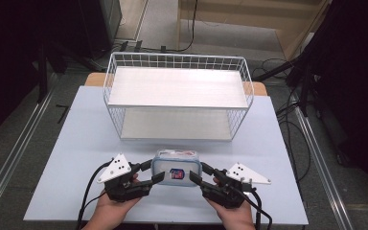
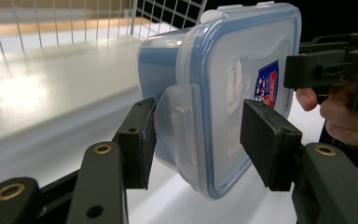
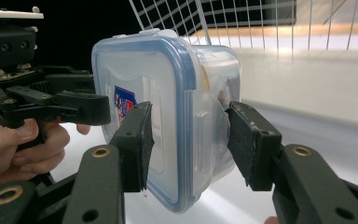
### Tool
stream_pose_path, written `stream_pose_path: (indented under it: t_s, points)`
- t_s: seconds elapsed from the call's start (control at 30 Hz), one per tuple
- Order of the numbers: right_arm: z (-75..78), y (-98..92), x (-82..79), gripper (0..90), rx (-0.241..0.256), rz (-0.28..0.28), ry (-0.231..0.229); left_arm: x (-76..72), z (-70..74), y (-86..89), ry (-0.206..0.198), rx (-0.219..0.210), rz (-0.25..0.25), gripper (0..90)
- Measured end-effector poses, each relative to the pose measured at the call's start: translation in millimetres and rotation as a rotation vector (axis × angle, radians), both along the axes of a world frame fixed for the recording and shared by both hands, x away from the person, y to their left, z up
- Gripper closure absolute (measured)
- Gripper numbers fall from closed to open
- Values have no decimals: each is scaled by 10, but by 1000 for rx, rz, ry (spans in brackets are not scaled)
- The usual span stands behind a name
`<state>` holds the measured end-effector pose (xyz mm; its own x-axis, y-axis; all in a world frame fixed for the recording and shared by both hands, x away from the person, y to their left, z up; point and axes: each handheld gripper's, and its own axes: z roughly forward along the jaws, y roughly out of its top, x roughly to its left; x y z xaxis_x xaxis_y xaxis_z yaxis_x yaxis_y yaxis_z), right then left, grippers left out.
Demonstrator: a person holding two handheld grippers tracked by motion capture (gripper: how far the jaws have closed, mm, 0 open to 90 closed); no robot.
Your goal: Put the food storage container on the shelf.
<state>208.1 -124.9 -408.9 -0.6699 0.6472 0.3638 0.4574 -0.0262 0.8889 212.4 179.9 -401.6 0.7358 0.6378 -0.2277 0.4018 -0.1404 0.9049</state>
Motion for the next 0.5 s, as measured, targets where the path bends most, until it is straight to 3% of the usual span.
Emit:
stream_pose_path:
  t_s: [0.5]
  points:
    - [346, 6, 70, 520, 28, -23, -158, 79, 382, -7, -155, -5, 10, 471]
